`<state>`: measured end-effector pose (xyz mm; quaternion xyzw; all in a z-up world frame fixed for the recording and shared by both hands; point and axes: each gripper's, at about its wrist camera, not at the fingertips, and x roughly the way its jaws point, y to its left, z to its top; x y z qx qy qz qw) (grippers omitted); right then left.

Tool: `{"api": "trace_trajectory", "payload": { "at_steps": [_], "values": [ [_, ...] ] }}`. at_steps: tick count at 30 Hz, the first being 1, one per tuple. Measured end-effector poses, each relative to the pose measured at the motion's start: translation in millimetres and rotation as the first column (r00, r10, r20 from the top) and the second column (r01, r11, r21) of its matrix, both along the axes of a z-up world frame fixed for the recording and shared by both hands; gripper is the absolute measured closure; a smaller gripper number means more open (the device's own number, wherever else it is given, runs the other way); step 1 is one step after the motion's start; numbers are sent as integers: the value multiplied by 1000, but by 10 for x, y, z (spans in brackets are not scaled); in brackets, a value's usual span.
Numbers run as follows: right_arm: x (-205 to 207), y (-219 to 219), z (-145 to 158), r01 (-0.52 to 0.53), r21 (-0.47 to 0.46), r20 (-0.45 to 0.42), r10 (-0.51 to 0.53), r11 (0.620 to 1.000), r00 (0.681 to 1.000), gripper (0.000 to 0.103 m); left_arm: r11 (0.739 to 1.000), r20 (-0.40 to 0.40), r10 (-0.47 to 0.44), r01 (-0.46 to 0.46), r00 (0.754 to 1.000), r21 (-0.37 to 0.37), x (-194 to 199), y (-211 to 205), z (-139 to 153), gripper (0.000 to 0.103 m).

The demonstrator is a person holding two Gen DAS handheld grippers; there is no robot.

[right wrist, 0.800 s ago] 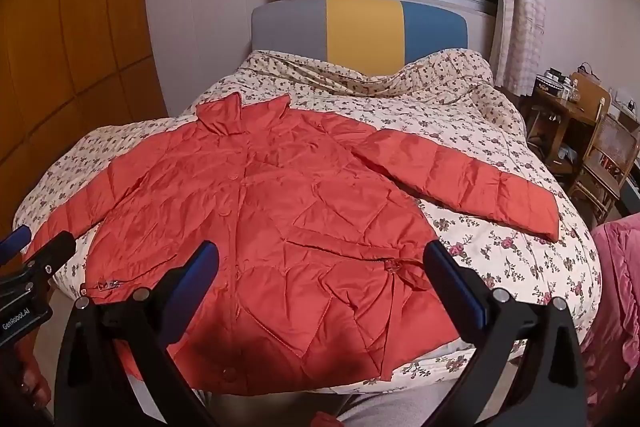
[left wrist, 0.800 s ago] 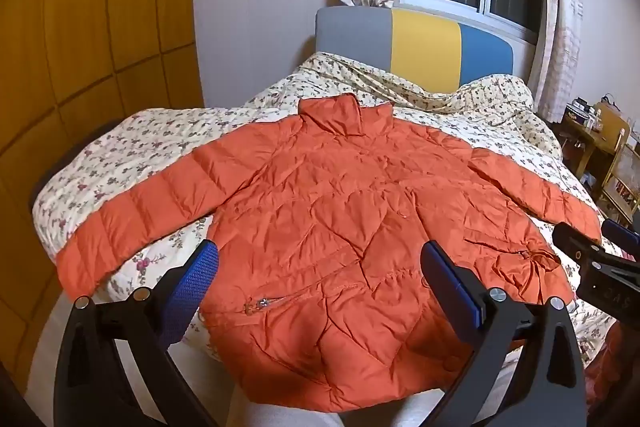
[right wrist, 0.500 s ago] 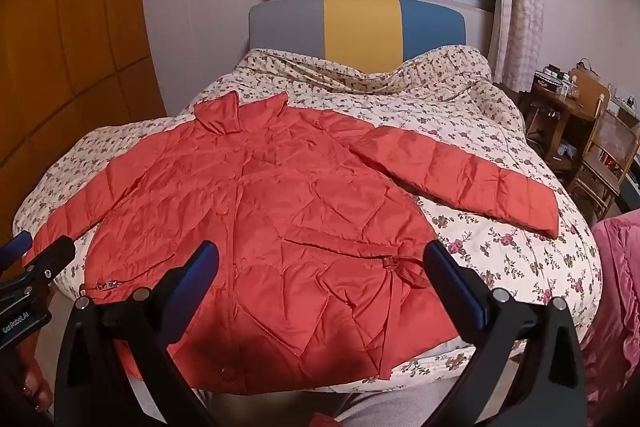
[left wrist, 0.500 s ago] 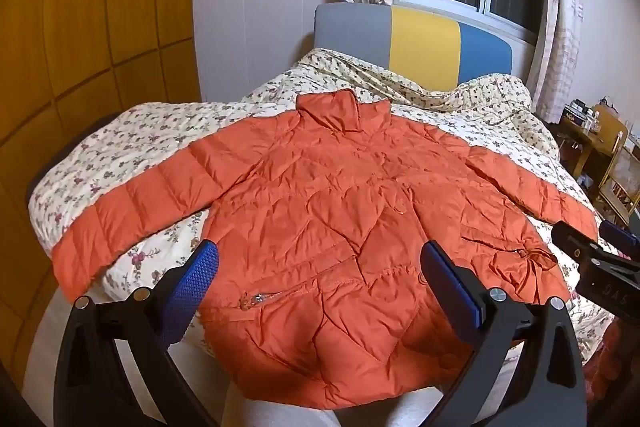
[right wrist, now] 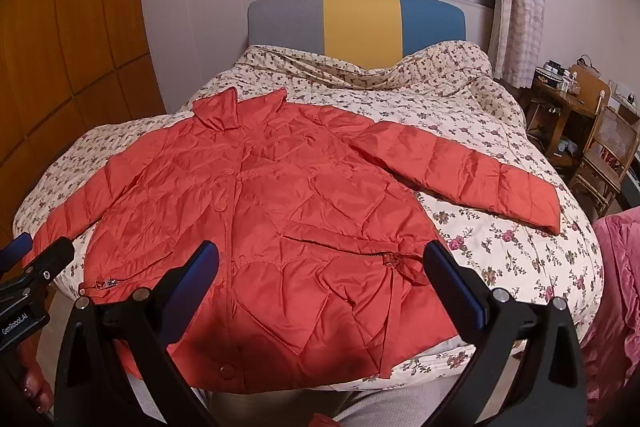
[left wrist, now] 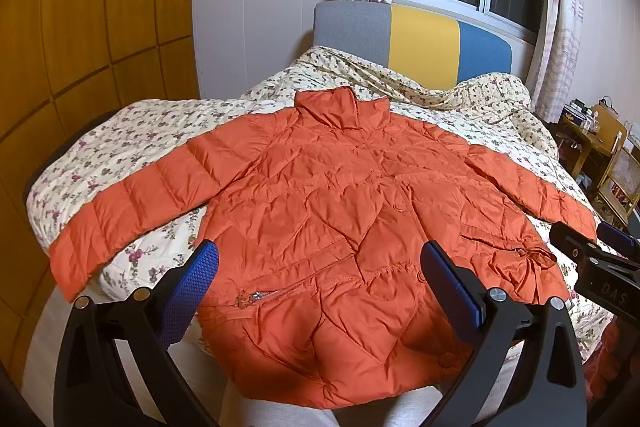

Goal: Fold large clothes

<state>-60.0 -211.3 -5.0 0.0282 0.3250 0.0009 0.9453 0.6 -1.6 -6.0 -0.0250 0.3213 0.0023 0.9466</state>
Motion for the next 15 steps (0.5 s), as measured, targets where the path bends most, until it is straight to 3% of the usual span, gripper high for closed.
{"api": "trace_trajectory", "payload": {
  "at_steps": [15],
  "values": [
    [24, 13, -11, -6, -6, -13, 6, 1000, 1000, 2, 1000, 0, -3, 3, 1000, -5, -18, -33, -27, 3]
  ]
}}
